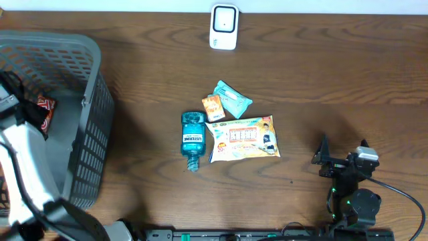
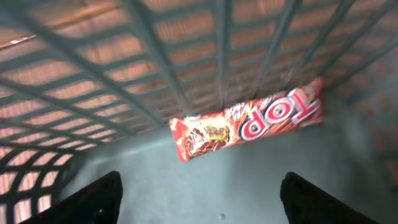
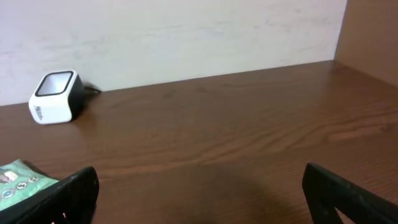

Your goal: Scan the item barcode

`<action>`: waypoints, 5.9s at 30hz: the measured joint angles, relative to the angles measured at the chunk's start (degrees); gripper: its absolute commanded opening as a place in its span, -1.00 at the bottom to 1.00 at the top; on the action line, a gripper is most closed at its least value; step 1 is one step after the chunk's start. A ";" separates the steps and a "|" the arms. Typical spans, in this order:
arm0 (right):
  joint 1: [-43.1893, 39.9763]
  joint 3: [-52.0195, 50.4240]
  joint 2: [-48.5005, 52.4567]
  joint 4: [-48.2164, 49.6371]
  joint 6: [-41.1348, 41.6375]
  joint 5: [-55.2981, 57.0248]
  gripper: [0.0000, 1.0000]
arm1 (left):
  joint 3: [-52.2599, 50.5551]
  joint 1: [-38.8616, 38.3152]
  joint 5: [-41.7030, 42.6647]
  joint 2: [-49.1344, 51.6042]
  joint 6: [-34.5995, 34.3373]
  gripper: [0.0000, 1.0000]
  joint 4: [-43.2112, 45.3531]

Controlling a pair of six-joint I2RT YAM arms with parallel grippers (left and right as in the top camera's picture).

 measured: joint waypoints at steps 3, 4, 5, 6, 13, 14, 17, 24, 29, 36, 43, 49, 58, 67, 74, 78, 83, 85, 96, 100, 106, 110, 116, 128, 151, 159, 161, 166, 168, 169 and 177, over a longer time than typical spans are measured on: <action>0.00 0.00 0.00 0.00 0.00 0.02 0.99 | -0.07 0.00 0.15 4.39 3.98 0.61 2.38; 0.00 0.00 0.00 0.00 0.00 0.00 0.99 | -0.07 0.00 0.13 5.62 5.31 0.61 3.37; 0.00 0.00 0.00 0.02 0.00 0.02 0.99 | -0.07 0.00 0.17 7.08 7.06 0.61 4.70; 0.00 0.00 0.00 0.00 0.00 0.02 0.99 | -0.07 0.00 0.24 8.37 8.63 0.61 5.99; 0.00 0.00 0.00 0.00 0.00 0.00 0.99 | -0.09 0.00 0.74 17.27 17.35 0.61 13.64; 0.00 0.00 0.00 0.00 0.00 0.02 0.98 | -0.11 0.00 1.40 18.16 18.05 0.60 14.53; 0.00 0.00 0.00 0.02 0.00 0.00 0.99 | -0.11 0.00 3.72 19.87 20.24 0.61 16.87; 0.00 0.00 0.00 0.00 0.00 0.02 0.98 | -0.11 0.00 6.51 22.91 20.81 0.43 19.21; 0.00 0.00 0.00 0.00 0.00 0.02 0.99 | 0.61 -0.07 9.11 23.98 18.95 -0.49 18.86; 0.00 0.00 0.00 0.00 0.00 0.00 0.99 | 2.03 0.07 12.07 24.52 16.24 -0.85 15.93; 0.00 0.00 0.00 0.00 0.00 0.02 0.99 | 1.14 0.04 13.90 22.23 13.38 -0.86 12.81; 0.00 0.00 0.00 0.00 0.00 0.00 0.99 | -1.01 0.04 15.72 11.67 9.46 -0.86 10.01; 0.00 0.00 0.00 0.00 0.00 0.00 0.99 | -0.98 0.04 16.35 0.57 2.38 -0.86 7.19; 0.00 0.00 0.00 0.00 0.00 0.00 0.99 | -0.98 0.04 22.32 -0.81 -2.10 -0.86 6.56; 0.00 0.00 0.00 0.00 0.00 0.02 0.98 | -1.01 -1.09 29.24 -12.17 -3.56 -0.86 6.62; 0.00 0.00 0.00 0.00 0.00 0.00 0.99 | -1.01 -3.52 30.32 -18.01 -3.65 -0.85 6.69; 0.00 0.00 0.00 0.00 0.00 0.00 0.99 | -1.01 -9.35 31.28 -24.48 -4.90 -0.86 6.82; 0.00 0.00 0.00 0.00 0.00 0.02 0.99 | -1.01 -12.94 32.26 -26.51 -5.27 -0.86 6.95; 0.00 0.00 0.00 0.00 0.00 0.00 0.99 | -1.01 -35.60 33.79 -29.46 -5.42 -0.86 11.47; 0.00 0.00 0.00 0.00 0.00 0.00 0.99 | -1.01 -44.50 34.36 -26.01 -5.51 -0.86 11.78; 0.00 0.00 0.00 0.02 0.00 0.00 0.99 | -1.01 -54.71 34.29 -16.04 -5.55 -0.86 14.60; 0.00 0.00 0.00 0.04 0.00 0.02 0.98 | -1.05 -61.96 34.21 -7.74 -7.10 -0.86 25.59; 0.00 -0.02 0.00 0.00 0.00 -0.02 0.99 | -1.03 -70.12 34.36 5.51 -21.03 -0.86 42.23; 0.00 -0.02 0.00 0.02 0.00 0.00 0.98 | -1.03 -84.50 33.03 21.53 -48.94 -0.85 49.09; 0.00 -0.02 0.00 0.04 0.00 0.02 0.98 | -1.03 -88.11 20.70 22.49 -51.95 0.97 44.04; 0.00 -0.02 0.00 0.02 0.00 0.00 0.99 | -1.03 -84.41 19.69 22.29 -42.16 0.99 47.43; 0.00 -0.02 0.00 0.02 0.00 0.02 0.99 | -1.03 -83.58 19.54 21.81 -37.29 0.98 47.32; 0.00 -0.02 0.00 0.02 0.00 0.00 0.98 | -0.70 -83.27 19.28 18.69 -24.17 0.98 46.31; 0.00 -0.02 0.00 0.02 0.00 0.00 0.99 | 0.22 -83.36 18.18 17.09 -20.17 0.98 43.74; 0.00 -0.02 0.00 0.04 0.00 0.02 0.99 | 0.85 -83.34 17.27 16.31 -18.10 0.99 41.86; 0.00 -0.02 0.00 0.02 0.00 0.00 0.99 | 9.84 -79.69 4.26 6.16 5.46 0.99 28.68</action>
